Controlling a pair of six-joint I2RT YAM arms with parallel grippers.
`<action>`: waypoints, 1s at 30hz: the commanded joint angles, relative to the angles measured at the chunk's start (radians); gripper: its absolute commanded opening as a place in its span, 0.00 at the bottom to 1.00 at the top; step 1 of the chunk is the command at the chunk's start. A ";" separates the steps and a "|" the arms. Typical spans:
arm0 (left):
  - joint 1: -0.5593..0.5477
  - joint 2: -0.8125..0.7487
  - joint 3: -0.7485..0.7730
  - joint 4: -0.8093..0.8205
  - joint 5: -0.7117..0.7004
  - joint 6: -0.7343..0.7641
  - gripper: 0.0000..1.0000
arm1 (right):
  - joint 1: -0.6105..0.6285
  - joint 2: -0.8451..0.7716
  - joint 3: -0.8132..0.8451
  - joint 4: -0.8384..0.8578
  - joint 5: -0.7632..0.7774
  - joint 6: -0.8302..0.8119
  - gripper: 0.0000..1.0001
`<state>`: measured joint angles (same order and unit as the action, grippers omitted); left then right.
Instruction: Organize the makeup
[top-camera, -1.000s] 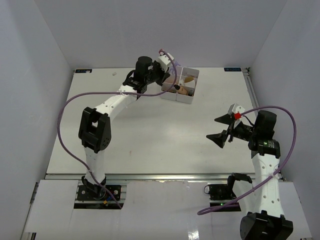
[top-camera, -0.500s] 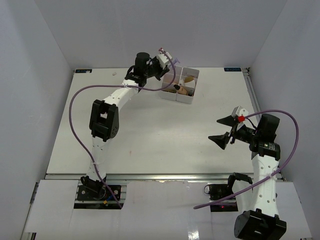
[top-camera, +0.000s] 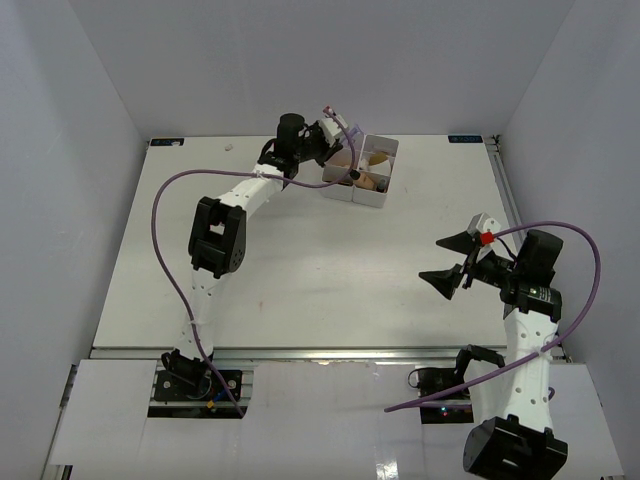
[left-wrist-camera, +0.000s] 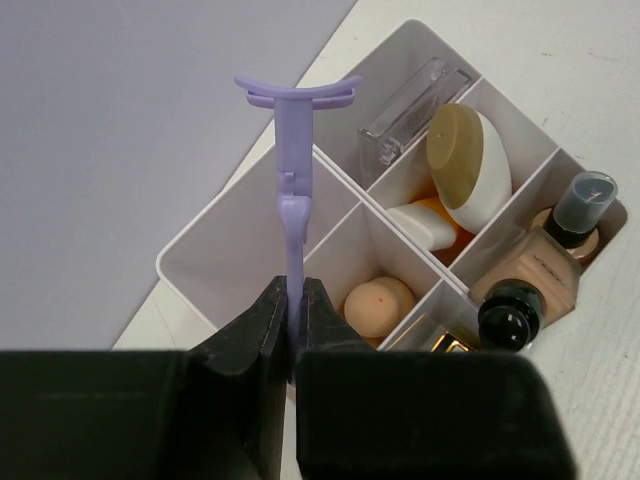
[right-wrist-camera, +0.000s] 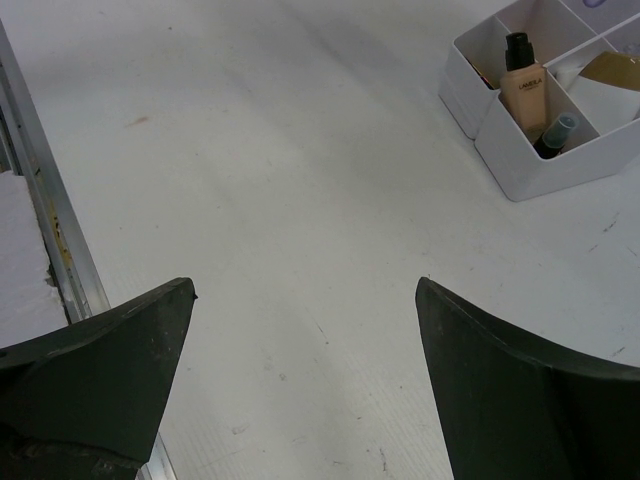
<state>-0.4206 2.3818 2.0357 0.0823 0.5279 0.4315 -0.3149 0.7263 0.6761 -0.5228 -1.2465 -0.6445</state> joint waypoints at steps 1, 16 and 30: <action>0.005 -0.008 0.040 0.070 -0.021 0.011 0.18 | -0.007 -0.001 -0.001 0.015 -0.037 -0.015 0.98; 0.003 0.041 0.050 0.146 -0.049 -0.045 0.28 | -0.009 0.007 0.000 0.017 -0.034 -0.015 0.98; 0.000 -0.007 0.020 0.146 -0.063 -0.060 0.41 | -0.009 0.004 -0.001 0.017 -0.030 -0.014 0.98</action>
<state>-0.4210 2.4321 2.0560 0.2107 0.4684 0.3833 -0.3153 0.7345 0.6731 -0.5228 -1.2564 -0.6445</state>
